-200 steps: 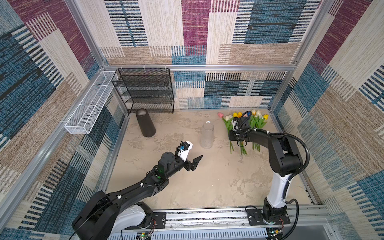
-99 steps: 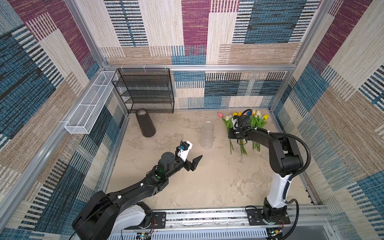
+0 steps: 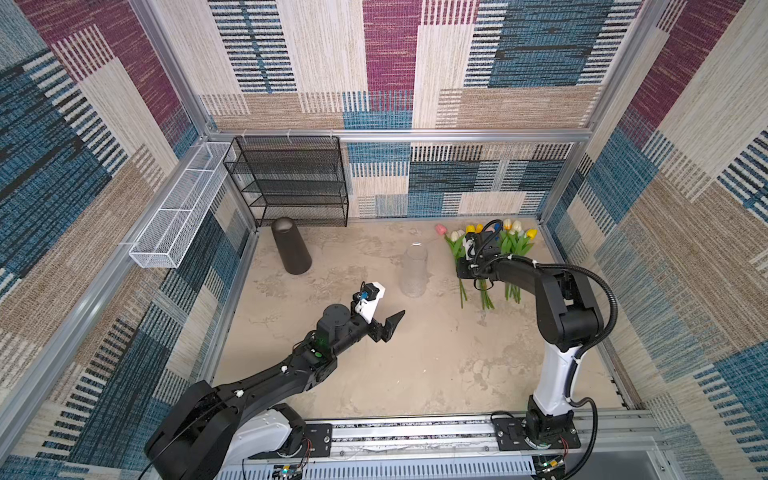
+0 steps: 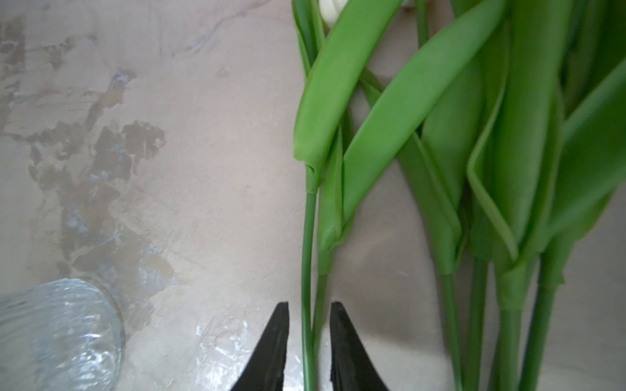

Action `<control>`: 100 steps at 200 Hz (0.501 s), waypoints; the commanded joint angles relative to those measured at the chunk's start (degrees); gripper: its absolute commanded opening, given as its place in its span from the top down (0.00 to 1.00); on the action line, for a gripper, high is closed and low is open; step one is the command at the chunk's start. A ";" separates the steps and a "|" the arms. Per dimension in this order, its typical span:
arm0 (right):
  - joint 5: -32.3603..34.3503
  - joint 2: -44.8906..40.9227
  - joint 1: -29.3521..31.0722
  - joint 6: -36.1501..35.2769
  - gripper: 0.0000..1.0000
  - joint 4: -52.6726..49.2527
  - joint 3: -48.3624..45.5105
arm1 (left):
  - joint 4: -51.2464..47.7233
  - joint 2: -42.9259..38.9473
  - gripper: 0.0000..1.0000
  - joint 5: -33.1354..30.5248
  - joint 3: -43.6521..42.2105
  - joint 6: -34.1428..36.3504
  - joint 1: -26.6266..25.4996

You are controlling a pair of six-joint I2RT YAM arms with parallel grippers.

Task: Arrange the flowers into the vase
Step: 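Close the right gripper on the stem of the pink tulip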

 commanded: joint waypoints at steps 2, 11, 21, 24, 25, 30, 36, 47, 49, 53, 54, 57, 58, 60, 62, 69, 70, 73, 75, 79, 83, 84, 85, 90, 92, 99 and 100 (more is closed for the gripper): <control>0.73 1.47 0.06 0.37 0.76 0.41 1.24 | 0.95 -0.66 0.11 -0.20 -0.17 0.43 0.03; 0.55 1.86 0.02 0.31 0.81 0.51 1.41 | 0.86 -0.77 0.11 -0.38 -0.17 0.52 0.05; 0.80 2.02 0.07 0.32 0.84 0.50 1.54 | 0.69 -0.93 0.11 -0.47 -0.08 0.70 0.01; 0.81 2.02 0.07 0.27 0.85 0.58 1.54 | 0.69 -1.06 0.11 -0.47 -0.08 0.70 0.07; 0.85 2.02 0.07 0.29 0.85 0.59 1.48 | 0.69 -1.04 0.11 -0.47 -0.08 0.70 0.08; 0.89 1.86 0.07 0.38 0.87 0.74 1.38 | 0.69 -1.09 0.11 -0.47 -0.08 0.70 0.01; 1.05 1.61 0.07 0.44 0.89 0.85 1.26 | 0.69 -1.04 0.11 -0.55 -0.08 0.70 0.06; 0.90 1.14 0.07 0.41 0.92 0.78 1.23 | 0.69 -1.00 0.11 -0.47 -0.08 0.79 0.09; 0.88 1.03 0.07 0.42 0.93 0.71 1.19 | 0.69 -0.97 0.11 -0.47 -0.08 0.79 0.03; 0.83 0.83 0.07 0.39 0.93 0.67 1.16 | 0.69 -0.94 0.11 -0.47 -0.08 0.85 0.05; 0.82 0.77 0.07 0.39 0.94 0.68 1.15 | 0.69 -0.94 0.11 -0.47 -0.08 0.87 0.07; 0.89 0.57 -0.01 0.38 0.94 0.57 1.11 | 0.69 -0.96 0.11 -0.42 -0.08 0.88 0.06; 0.89 0.50 0.03 0.34 0.94 0.58 1.04 | 0.69 -0.99 0.11 -0.45 -0.08 0.88 0.03; 0.90 0.35 0.06 0.38 0.94 0.55 1.02 | 0.69 -0.88 0.11 -0.46 -0.08 0.88 0.01; 0.90 0.22 0.06 0.45 0.95 0.52 1.05 | 0.69 -0.86 0.11 -0.47 -0.08 0.88 0.07; 1.01 -0.31 0.02 0.47 0.95 0.38 0.91 | 0.84 -0.76 0.11 -0.47 -0.08 0.86 0.01; 1.00 -0.38 0.04 0.48 0.95 0.31 0.95 | 0.85 -0.81 0.11 -0.47 -0.08 0.82 0.01; 1.01 -0.65 0.06 0.47 0.95 0.25 0.92 | 0.86 -0.72 0.11 -0.47 -0.08 0.87 0.02; 1.01 -0.80 0.07 0.45 0.96 0.20 0.90 | 0.91 -0.68 0.11 -0.40 -0.08 0.87 0.03; 0.99 -1.14 0.07 0.41 0.97 0.15 0.79 | 0.89 -0.68 0.11 -0.38 0.00 0.88 0.05; 0.86 -1.49 0.07 0.42 0.98 0.18 0.61 | 0.87 -0.59 0.11 -0.32 0.01 0.88 0.07; 0.83 -1.58 0.07 0.40 0.98 0.21 0.57 | 0.86 -0.59 0.11 -0.30 0.01 0.88 0.08; 0.78 -1.67 0.07 0.44 0.98 0.23 0.56 | 0.86 -0.67 0.11 -0.30 0.01 0.88 0.09; 0.66 -2.16 0.07 0.54 0.99 0.30 0.37 | 0.88 -0.72 0.11 -0.29 0.01 0.88 0.01; 0.66 -2.32 0.07 0.52 0.99 0.32 0.23 | 0.91 -0.68 0.11 -0.29 0.01 0.88 0.01; 0.55 -2.90 0.06 0.65 0.99 0.24 0.15 | 0.95 -0.67 0.11 -0.29 0.01 0.85 0.03; 0.55 -2.94 0.06 0.70 0.99 0.24 0.08 | 0.95 -0.67 0.11 -0.29 0.01 0.87 0.06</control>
